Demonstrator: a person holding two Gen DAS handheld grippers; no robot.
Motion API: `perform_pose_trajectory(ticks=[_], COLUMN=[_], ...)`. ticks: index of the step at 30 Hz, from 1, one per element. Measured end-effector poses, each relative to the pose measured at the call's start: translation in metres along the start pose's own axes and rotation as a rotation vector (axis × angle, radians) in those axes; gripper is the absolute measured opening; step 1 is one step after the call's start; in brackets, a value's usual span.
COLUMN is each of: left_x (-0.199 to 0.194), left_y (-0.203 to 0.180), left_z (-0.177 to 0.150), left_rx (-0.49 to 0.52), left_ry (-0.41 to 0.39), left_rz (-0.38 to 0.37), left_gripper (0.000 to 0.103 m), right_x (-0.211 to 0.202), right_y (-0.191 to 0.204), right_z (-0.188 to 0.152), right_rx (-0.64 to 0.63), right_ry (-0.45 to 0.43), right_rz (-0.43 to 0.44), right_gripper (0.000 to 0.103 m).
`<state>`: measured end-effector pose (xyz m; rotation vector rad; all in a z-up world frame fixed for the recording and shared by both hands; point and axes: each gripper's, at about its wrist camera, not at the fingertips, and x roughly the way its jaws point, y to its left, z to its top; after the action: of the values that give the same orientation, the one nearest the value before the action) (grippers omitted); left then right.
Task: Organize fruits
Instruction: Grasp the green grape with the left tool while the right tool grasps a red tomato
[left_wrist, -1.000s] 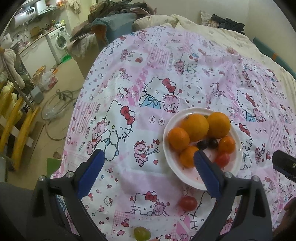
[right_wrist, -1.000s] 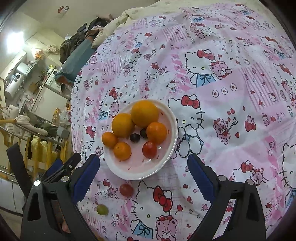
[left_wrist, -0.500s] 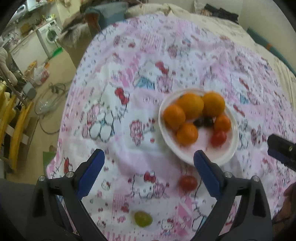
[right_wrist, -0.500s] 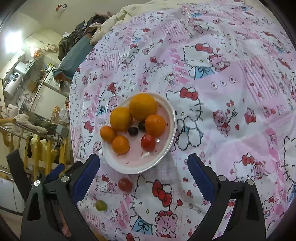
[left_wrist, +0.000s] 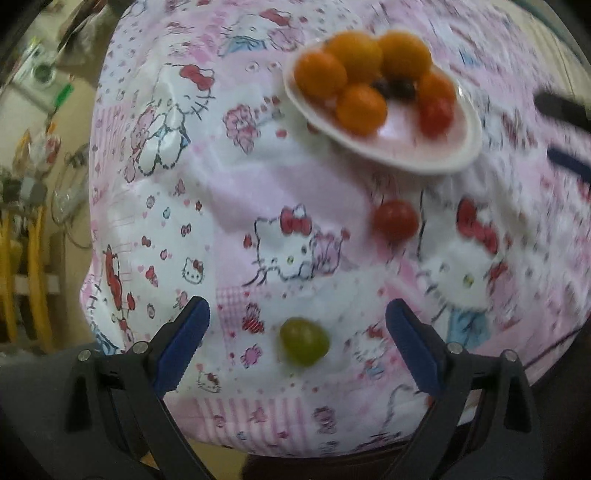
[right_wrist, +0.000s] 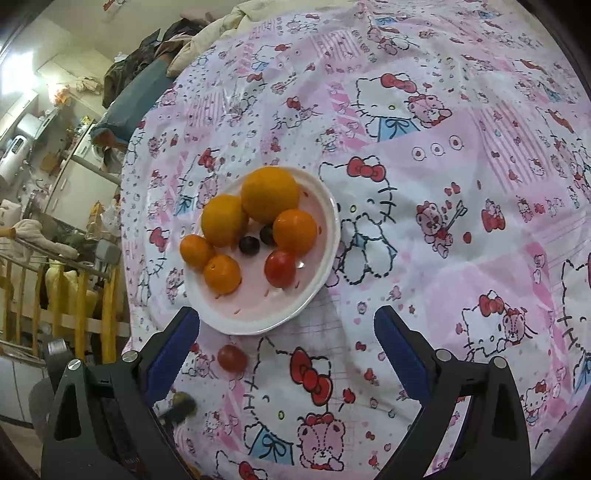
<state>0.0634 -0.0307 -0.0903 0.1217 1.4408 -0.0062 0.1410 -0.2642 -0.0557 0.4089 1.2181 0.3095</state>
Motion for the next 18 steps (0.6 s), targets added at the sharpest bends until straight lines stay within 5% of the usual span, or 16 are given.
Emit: perform_pose_trajectory(ticks=[5,8,12,18], left_x=[0.023,0.028,0.024,0.021], left_y=[0.006,0.011,0.014,0.005], left_z=[-0.012,-0.013,-0.014,-0.015], left_rx=[-0.006,-0.039,-0.047,-0.008], left_ry=[0.065,0.047,0.017,0.020], left_rz=[-0.016,-0.023,-0.017,-0.043], left_gripper=[0.077,0.073,0.048,0.028], right_x=[0.000,0.002,0.005,0.007], right_y=[0.005,0.009,0.009,0.010], right_z=[0.000,-0.001,-0.003,-0.004], right_rx=[-0.015,-0.040,-0.053,-0.065], right_ry=[-0.015,-0.026,-0.022,-0.018], right_rz=[-0.025,-0.069,-0.102,-0.116], right_gripper=[0.098,0.098,0.098,0.098])
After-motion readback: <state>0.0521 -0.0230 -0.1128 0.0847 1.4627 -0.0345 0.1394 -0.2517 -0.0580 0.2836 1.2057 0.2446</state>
